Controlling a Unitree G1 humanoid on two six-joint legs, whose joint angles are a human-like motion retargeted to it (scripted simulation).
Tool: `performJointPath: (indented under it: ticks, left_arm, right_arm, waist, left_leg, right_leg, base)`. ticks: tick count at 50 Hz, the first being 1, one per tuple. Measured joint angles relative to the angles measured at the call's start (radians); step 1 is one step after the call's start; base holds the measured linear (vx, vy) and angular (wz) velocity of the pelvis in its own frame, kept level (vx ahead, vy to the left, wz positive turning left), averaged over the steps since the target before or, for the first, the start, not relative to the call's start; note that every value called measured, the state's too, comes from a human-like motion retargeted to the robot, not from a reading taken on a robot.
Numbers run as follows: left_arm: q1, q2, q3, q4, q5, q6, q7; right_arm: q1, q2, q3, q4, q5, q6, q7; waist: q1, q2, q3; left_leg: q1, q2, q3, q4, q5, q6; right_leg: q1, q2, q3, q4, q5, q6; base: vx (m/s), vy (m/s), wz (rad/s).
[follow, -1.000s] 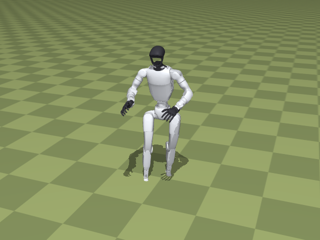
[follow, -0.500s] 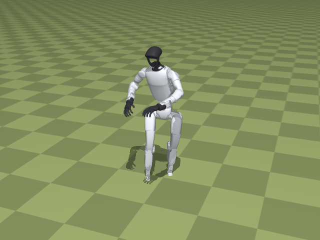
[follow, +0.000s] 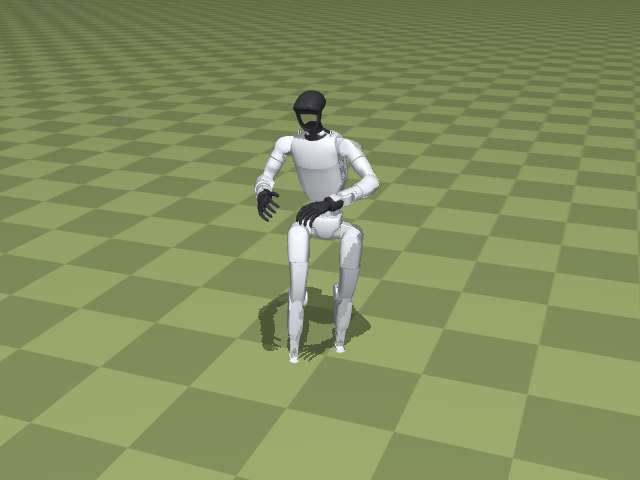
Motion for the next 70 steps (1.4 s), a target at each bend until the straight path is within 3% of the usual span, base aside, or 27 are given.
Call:
performJointPath:
  ticks: [15, 26, 45, 52, 60, 65, 70]
  left_arm:
    - [0.108, -0.068, 0.121, 0.054, 0.014, 0.034, 0.074]
    - [0.069, -0.081, 0.086, 0.075, 0.078, 0.063, 0.036]
    - [-0.090, -0.045, 0.011, 0.079, 0.008, 0.095, -0.017]
    - [-0.062, -0.074, 0.192, -0.028, -0.010, 0.123, 0.149]
    - [-0.067, -0.074, 0.422, -0.197, 0.067, 0.171, 0.367]
    - [-0.111, -0.073, 0.330, -0.149, 0.103, 0.195, 0.312]
    - [-0.162, -0.089, 0.020, 0.053, 0.145, 0.175, 0.068]
  right_arm:
    - [0.078, -0.012, -0.041, -0.044, -0.083, -0.002, -0.006]
    - [0.068, 0.016, -0.041, -0.006, -0.104, 0.020, 0.040]
    - [0.075, 0.031, -0.043, -0.081, 0.111, 0.029, 0.102]
    - [0.242, 0.072, -0.162, 0.040, 0.164, 0.012, -0.036]
    - [0.423, 0.028, -0.275, 0.183, 0.045, 0.002, -0.218]
    - [0.406, -0.025, -0.204, 0.145, -0.039, 0.009, -0.183]
    - [0.242, -0.032, -0.032, 0.030, -0.065, 0.023, -0.041]
  waist:
    - [0.020, -0.011, 0.008]
    - [0.009, 0.000, 0.006]
    - [-0.002, 0.007, 0.005]
    - [-0.015, 0.017, 0.027]
    - [-0.048, 0.056, 0.052]
    - [-0.080, 0.081, 0.076]
    - [-0.099, 0.095, 0.080]
  left_leg:
    - [0.045, 0.000, -0.051, 0.001, -0.001, 0.004]
    - [0.050, 0.005, -0.075, 0.001, 0.002, 0.004]
    - [0.037, 0.011, -0.077, 0.002, 0.002, 0.001]
    - [0.035, 0.008, -0.055, 0.002, -0.005, -0.005]
    - [0.041, 0.000, -0.040, -0.001, -0.010, -0.017]
    - [0.036, -0.001, -0.029, -0.002, -0.011, -0.019]
    - [0.022, -0.003, -0.020, -0.003, -0.008, -0.018]
  right_leg:
    - [0.048, -0.009, -0.045, 0.019, -0.036, -0.009]
    - [0.056, -0.008, -0.062, 0.027, -0.042, -0.022]
    - [0.050, -0.006, -0.072, 0.014, -0.028, -0.025]
    - [0.029, -0.003, -0.063, 0.044, -0.051, -0.018]
    - [0.014, -0.005, -0.056, 0.088, -0.078, -0.013]
    - [0.009, -0.007, -0.055, 0.088, -0.072, -0.012]
    - [-0.005, -0.009, -0.056, 0.081, -0.057, -0.014]
  base:
    - [0.00, 0.00, 0.00]
    - [0.00, 0.00, 0.00]
    - [0.00, 0.00, 0.00]
    - [0.00, 0.00, 0.00]
    - [0.00, 0.00, 0.00]
    - [0.00, 0.00, 0.00]
    - [-0.03, 0.01, -0.03]
